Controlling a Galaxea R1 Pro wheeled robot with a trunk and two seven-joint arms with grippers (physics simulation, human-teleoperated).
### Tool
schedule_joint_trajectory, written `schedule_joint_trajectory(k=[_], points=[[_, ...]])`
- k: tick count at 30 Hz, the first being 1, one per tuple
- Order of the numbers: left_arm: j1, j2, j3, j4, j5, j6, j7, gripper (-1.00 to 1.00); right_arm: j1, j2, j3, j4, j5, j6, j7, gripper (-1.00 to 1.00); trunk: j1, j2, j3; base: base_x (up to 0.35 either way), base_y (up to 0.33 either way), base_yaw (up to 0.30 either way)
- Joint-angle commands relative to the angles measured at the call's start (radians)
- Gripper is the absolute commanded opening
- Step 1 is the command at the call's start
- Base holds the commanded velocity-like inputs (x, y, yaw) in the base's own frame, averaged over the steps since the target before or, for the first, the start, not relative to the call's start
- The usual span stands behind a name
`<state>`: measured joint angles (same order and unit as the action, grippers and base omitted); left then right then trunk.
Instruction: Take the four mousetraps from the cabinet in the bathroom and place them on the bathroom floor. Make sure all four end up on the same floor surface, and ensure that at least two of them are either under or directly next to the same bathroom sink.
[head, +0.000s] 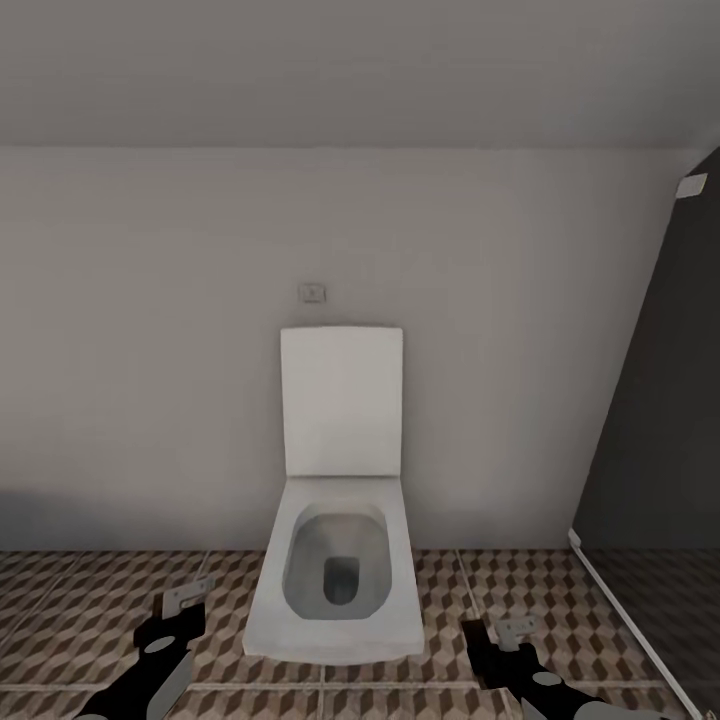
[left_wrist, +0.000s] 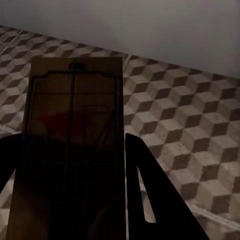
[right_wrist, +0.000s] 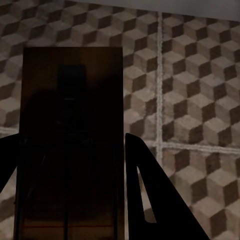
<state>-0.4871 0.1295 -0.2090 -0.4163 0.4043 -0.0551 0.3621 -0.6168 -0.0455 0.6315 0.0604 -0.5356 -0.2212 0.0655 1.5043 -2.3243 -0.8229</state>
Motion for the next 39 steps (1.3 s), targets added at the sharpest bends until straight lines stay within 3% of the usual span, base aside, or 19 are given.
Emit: schedule_joint_trajectory(k=[1, 25, 39], points=[[-0.001, 0.001, -0.008, 0.0, 0.007, -0.003, 0.008, -1.0, -0.001, 0.001, 0.007, 0.004, -0.013, -0.006, 0.007, -1.0, 0.004, -0.008, -0.004, 0.0, 0.0, 0.0], [-0.001, 0.001, -0.006, 0.0, 0.003, -0.031, 0.009, -1.0, -0.001, 0.001, 0.007, 0.004, -0.012, -0.006, 0.007, -1.0, 0.096, -0.176, -0.079, 0.0, 0.0, 0.0], [-0.001, 0.003, -0.006, 0.001, 0.002, -0.056, 0.009, -1.0, -0.001, 0.0, 0.007, 0.004, -0.013, -0.007, 0.007, -1.0, 0.102, -0.179, -0.134, 0.0, 0.0, 0.0]])
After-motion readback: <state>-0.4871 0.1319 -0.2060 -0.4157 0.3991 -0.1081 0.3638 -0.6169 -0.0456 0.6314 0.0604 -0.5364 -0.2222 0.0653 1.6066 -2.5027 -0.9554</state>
